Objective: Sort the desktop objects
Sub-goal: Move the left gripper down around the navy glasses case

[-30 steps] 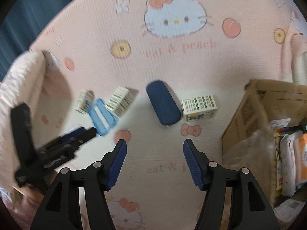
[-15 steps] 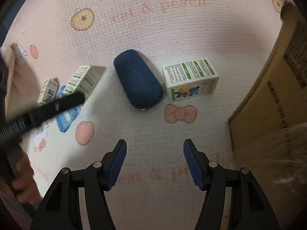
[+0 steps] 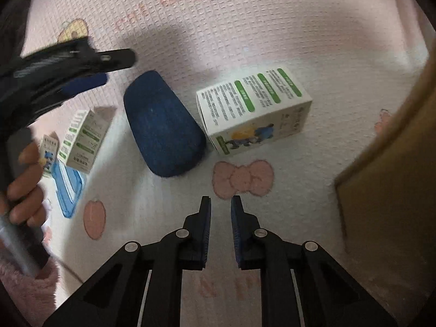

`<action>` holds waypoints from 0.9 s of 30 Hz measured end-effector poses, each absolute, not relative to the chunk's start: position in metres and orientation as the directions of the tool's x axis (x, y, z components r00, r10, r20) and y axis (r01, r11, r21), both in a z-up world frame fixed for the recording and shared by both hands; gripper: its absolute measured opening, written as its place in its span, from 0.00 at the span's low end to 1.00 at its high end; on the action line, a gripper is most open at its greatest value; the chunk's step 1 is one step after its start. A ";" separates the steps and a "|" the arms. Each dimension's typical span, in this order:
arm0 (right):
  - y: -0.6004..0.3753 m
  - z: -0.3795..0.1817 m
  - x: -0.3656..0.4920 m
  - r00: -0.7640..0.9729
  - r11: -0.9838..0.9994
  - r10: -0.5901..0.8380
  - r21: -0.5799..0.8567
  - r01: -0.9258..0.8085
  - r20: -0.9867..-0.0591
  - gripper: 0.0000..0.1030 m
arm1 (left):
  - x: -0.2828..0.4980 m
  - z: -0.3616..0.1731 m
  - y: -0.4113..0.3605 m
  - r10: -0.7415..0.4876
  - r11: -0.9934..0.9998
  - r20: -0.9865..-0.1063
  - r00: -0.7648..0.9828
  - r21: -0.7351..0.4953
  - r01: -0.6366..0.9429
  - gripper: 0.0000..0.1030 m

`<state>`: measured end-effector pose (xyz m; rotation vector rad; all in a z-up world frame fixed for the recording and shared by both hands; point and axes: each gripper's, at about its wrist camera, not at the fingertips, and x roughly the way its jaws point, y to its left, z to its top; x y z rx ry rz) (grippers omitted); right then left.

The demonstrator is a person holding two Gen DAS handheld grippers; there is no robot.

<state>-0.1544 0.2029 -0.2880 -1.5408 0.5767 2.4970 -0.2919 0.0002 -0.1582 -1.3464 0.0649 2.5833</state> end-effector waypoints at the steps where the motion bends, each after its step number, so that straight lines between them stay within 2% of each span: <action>1: 0.204 -0.288 -0.156 -0.463 -0.915 -0.072 0.243 -0.322 -0.883 0.12 | -0.296 -0.163 -0.001 0.191 -0.971 -0.821 -0.537 -0.079 -0.225 0.59; 4: 0.204 -0.290 -0.160 -0.478 -0.922 -0.078 0.246 -0.300 -0.875 0.12 | -0.310 -0.180 -0.014 0.266 -0.961 -0.844 -0.466 -0.197 -0.192 0.59; 6: 0.206 -0.293 -0.162 -0.476 -0.924 -0.091 0.253 -0.288 -0.874 0.12 | -0.311 -0.182 -0.025 0.312 -0.950 -0.826 -0.470 -0.265 -0.166 0.59; 8: 0.210 -0.297 -0.162 -0.487 -0.916 -0.115 0.282 -0.286 -0.866 0.12 | -0.309 -0.182 -0.029 0.331 -0.944 -0.822 -0.463 -0.287 -0.165 0.59; 13: 0.214 -0.297 -0.157 -0.526 -0.904 -0.146 0.329 -0.274 -0.838 0.12 | -0.284 -0.180 -0.024 0.315 -0.938 -0.842 -0.438 -0.206 -0.278 0.59; 17: 0.208 -0.292 -0.148 -0.538 -0.928 -0.124 0.289 -0.234 -0.834 0.12 | -0.255 -0.181 -0.020 0.359 -0.907 -0.849 -0.387 -0.221 -0.358 0.57; 19: 0.198 -0.287 -0.143 -0.550 -0.943 -0.132 0.275 -0.186 -0.825 0.12 | -0.238 -0.185 -0.014 0.424 -0.867 -0.851 -0.310 -0.282 -0.412 0.51; 20: 0.195 -0.286 -0.142 -0.553 -0.949 -0.124 0.262 -0.176 -0.824 0.12 | -0.230 -0.188 -0.008 0.436 -0.852 -0.856 -0.277 -0.293 -0.435 0.42; 22: 0.186 -0.283 -0.140 -0.544 -0.970 -0.060 0.178 -0.167 -0.837 0.12 | -0.219 -0.187 -0.006 0.392 -0.866 -0.865 -0.314 -0.231 -0.443 0.43; 25: 0.189 -0.280 -0.138 -0.551 -0.968 -0.061 0.184 -0.170 -0.832 0.12 | -0.221 -0.178 -0.015 0.332 -0.903 -0.858 -0.392 -0.168 -0.396 0.43; 26: 0.189 -0.279 -0.140 -0.549 -0.965 -0.059 0.188 -0.182 -0.834 0.12 | -0.226 -0.176 -0.012 0.329 -0.908 -0.857 -0.396 -0.172 -0.383 0.45; 27: 0.192 -0.279 -0.140 -0.549 -0.962 -0.062 0.197 -0.190 -0.834 0.12 | -0.232 -0.174 -0.016 0.337 -0.911 -0.857 -0.391 -0.192 -0.365 0.52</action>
